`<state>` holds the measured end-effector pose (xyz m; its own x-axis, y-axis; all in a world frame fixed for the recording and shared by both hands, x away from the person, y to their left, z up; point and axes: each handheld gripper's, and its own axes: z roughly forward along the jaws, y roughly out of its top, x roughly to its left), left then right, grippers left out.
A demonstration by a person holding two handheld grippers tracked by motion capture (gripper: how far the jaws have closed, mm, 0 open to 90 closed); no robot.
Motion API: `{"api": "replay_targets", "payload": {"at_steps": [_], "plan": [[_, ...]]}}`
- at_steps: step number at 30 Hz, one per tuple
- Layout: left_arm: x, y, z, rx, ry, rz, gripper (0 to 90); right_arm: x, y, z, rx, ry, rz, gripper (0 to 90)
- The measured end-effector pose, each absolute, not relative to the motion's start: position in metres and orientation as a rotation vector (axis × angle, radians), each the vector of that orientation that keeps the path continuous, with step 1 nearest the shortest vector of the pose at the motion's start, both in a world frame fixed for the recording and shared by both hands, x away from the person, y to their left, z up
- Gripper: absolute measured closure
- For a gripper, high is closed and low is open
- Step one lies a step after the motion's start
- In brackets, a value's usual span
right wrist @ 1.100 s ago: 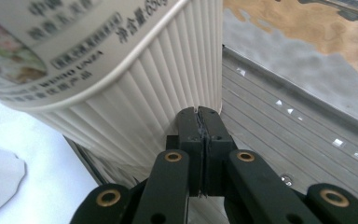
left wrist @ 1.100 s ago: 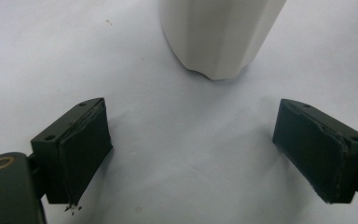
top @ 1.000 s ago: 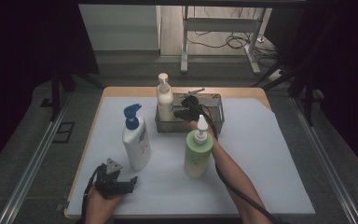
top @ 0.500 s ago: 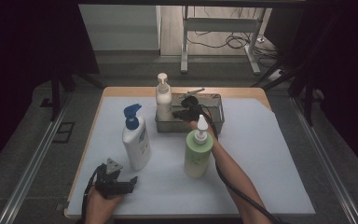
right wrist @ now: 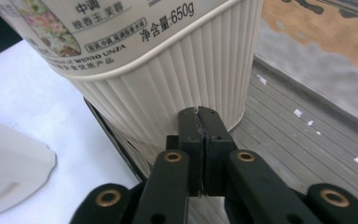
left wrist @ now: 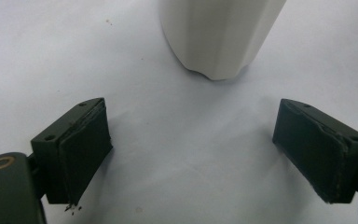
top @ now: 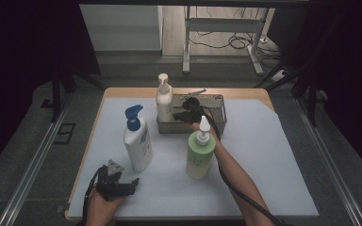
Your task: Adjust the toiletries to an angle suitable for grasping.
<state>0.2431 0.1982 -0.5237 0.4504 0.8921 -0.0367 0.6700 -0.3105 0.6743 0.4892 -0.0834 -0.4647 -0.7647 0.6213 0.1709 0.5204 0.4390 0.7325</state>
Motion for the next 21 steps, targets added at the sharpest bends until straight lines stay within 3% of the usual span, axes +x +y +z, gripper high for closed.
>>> {"api": "replay_targets", "payload": {"at_steps": [21], "plan": [[0.243,0.198,-0.524,2.082,1.3,0.462,10.6,0.478,-0.107,-0.45,1.005,2.526,1.231,72.0]]}}
